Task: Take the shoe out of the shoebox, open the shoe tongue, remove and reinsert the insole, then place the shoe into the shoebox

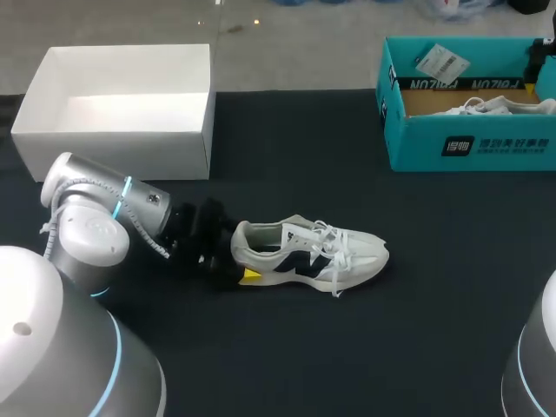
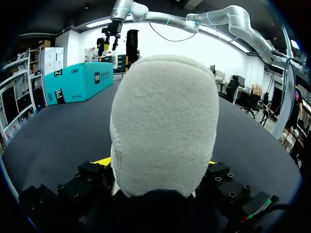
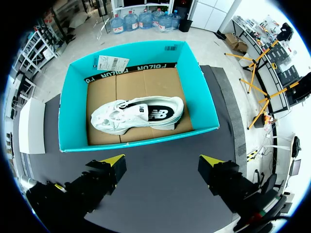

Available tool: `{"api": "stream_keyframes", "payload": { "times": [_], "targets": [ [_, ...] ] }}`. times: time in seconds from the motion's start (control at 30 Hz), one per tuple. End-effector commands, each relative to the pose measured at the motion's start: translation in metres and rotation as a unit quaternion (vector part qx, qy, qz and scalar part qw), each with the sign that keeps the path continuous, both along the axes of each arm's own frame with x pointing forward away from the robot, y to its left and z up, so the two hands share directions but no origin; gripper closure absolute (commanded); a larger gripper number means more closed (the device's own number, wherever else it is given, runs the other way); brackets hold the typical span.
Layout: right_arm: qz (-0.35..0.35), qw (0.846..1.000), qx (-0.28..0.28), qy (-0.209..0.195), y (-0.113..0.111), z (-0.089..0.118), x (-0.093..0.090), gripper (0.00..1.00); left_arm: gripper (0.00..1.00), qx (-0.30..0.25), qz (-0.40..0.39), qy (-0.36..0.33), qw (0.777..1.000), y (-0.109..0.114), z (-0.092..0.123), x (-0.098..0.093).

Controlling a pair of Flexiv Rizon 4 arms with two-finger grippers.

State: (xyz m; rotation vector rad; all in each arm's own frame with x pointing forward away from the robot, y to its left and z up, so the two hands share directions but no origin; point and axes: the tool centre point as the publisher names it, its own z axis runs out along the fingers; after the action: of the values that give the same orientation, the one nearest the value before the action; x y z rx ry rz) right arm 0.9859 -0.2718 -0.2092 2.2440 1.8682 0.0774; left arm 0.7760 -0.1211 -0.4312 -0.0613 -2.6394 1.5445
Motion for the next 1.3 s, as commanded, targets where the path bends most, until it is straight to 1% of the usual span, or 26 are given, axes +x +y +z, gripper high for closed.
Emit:
{"api": "stream_keyframes", "payload": {
  "times": [0.03,0.13,0.2,0.33,0.4,0.47,0.5,0.57,0.67,0.8,0.9,1.0,1.07,1.13,1.23,1.3],
  "targets": [
    [-0.012,1.000,0.004,-0.001,0.011,-0.006,-0.012,0.00,1.00,0.002,-0.001,0.001,1.000,0.001,-0.005,-0.001],
    [-0.026,0.999,0.019,-0.004,0.024,-0.015,-0.029,0.00,1.00,0.002,-0.001,0.001,1.000,0.001,-0.005,-0.001],
    [-0.042,0.999,0.004,-0.003,0.035,-0.018,-0.044,0.00,1.00,0.002,-0.001,0.001,1.000,0.001,-0.005,-0.001],
    [-0.045,0.999,0.005,-0.006,0.054,-0.017,-0.071,0.00,1.00,0.002,-0.001,0.001,1.000,0.001,-0.005,-0.001],
    [-0.066,0.998,0.008,0.005,0.063,-0.016,-0.084,0.00,1.00,0.002,-0.001,0.001,1.000,0.001,-0.005,-0.001],
    [-0.064,0.998,0.018,0.010,0.075,-0.015,-0.097,0.00,1.00,0.002,-0.001,0.001,1.000,0.001,-0.005,-0.001],
    [-0.068,0.998,0.006,0.013,0.082,-0.014,-0.104,0.00,1.00,0.002,-0.001,0.001,1.000,0.001,-0.005,-0.001],
    [-0.064,0.998,0.019,0.017,0.095,-0.013,-0.119,0.00,1.00,0.002,-0.001,0.001,1.000,0.001,-0.005,-0.001],
    [-0.062,0.997,0.021,0.030,0.114,-0.015,-0.135,0.00,1.00,0.002,-0.001,0.001,1.000,0.001,-0.005,-0.001],
    [-0.042,0.997,0.034,0.063,0.144,-0.024,-0.154,0.00,1.00,0.002,-0.001,0.001,1.000,0.001,-0.005,-0.001],
    [-0.029,0.997,0.022,0.074,0.169,-0.034,-0.166,0.00,1.00,0.002,-0.001,0.001,1.000,0.001,-0.005,-0.001],
    [-0.011,0.995,0.031,0.096,0.191,-0.041,-0.177,0.00,1.00,0.002,-0.001,0.001,1.000,0.001,-0.005,-0.001],
    [-0.013,0.994,0.026,0.101,0.203,-0.044,-0.183,0.00,1.00,0.002,-0.001,0.001,1.000,0.001,-0.005,-0.001],
    [0.004,0.994,0.028,0.107,0.217,-0.048,-0.189,0.00,1.00,0.002,-0.001,0.001,1.000,0.001,-0.005,-0.001],
    [0.012,0.995,0.013,0.101,0.234,-0.051,-0.195,0.00,1.00,0.002,-0.001,0.001,1.000,0.001,-0.005,-0.001],
    [0.022,0.994,0.013,0.103,0.245,-0.052,-0.198,0.00,1.00,0.002,-0.001,0.001,1.000,0.001,-0.005,-0.001]
  ]
}}
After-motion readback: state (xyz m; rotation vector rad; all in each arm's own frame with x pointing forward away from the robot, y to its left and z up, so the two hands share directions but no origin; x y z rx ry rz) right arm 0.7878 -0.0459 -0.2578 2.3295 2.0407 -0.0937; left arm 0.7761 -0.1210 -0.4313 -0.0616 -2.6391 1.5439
